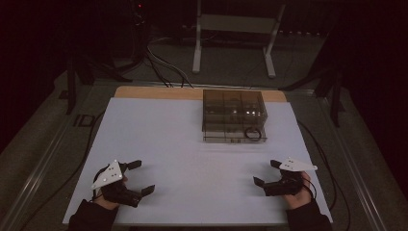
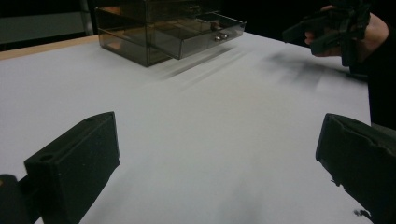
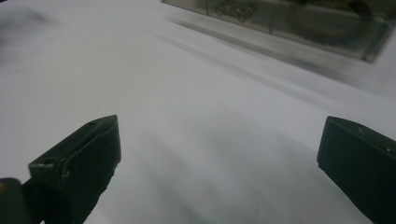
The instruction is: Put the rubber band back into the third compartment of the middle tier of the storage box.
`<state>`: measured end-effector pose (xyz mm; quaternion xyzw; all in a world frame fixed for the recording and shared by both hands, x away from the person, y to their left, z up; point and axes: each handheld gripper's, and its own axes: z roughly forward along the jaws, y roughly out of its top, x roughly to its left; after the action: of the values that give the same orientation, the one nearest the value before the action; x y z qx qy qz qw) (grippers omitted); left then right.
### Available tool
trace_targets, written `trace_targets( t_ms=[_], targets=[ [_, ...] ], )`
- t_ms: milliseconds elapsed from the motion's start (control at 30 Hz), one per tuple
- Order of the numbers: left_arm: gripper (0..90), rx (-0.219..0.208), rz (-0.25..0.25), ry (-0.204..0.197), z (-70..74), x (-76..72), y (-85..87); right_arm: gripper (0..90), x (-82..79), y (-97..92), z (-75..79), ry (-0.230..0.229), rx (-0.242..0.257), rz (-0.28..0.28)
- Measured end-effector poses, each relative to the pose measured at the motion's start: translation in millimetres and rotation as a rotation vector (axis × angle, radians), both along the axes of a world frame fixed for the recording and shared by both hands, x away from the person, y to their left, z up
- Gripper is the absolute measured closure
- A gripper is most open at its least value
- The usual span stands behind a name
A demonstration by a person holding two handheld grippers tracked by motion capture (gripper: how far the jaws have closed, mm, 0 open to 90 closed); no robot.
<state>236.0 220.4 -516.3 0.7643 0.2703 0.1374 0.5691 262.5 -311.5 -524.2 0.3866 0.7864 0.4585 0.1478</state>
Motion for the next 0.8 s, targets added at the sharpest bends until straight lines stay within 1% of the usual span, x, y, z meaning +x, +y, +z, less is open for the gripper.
trace_targets(
  t_ms=[33,167,233,367,400,433,500,567,600,633,667,767,800],
  targets=[
    [0.3,-0.001,0.001,0.001,-0.3,0.2,0.0,0.0,-3.1,-4.5,-1.9,0.010,0.002,-0.016],
    [0.3,0.003,-0.001,0.004,-0.7,0.6,-0.7,0.0,-7.4,-11.5,-3.0,0.007,-0.001,-0.037],
    [0.3,0.002,0.000,0.004,-0.9,0.3,-0.6,0.0,-11.5,-19.5,-3.9,0.019,0.008,-0.066],
    [0.3,0.000,0.001,0.006,-1.1,0.7,-0.1,0.0,-14.6,-24.3,-4.9,0.026,0.010,-0.080],
    [0.3,-0.001,0.002,0.006,-1.1,0.6,0.0,0.0,-19.3,-30.3,-7.4,0.040,0.012,-0.104],
    [0.3,0.000,0.001,0.004,-1.1,0.4,-0.1,0.0,-19.3,-30.3,-7.4,0.040,0.012,-0.104],
    [0.3,0.003,-0.001,0.004,-1.1,0.6,-0.4,0.0,-23.5,-33.8,-9.8,0.046,-0.003,-0.122],
    [0.3,-0.001,0.001,0.006,-1.3,0.9,-0.3,0.0,-24.2,-34.7,-10.4,0.046,-0.003,-0.126],
    [0.3,0.002,0.001,0.005,-1.4,0.8,-0.3,0.0,-24.8,-36.7,-10.1,0.046,-0.001,-0.141],
    [0.3,0.007,-0.002,0.005,-1.5,0.8,-0.5,0.0,-24.8,-36.7,-10.1,0.046,-0.001,-0.141],
    [0.3,0.008,-0.002,0.006,-1.7,1.0,-0.7,0.0,-23.9,-37.6,-10.1,0.037,0.013,-0.149],
    [0.3,0.007,-0.001,0.009,-2.3,1.4,-1.0,0.0,-21.0,-36.4,-11.8,0.033,0.013,-0.147],
    [0.3,0.007,-0.001,0.008,-2.4,1.4,-1.2,0.0,-17.8,-34.9,-13.6,0.041,0.017,-0.139]
  ],
)
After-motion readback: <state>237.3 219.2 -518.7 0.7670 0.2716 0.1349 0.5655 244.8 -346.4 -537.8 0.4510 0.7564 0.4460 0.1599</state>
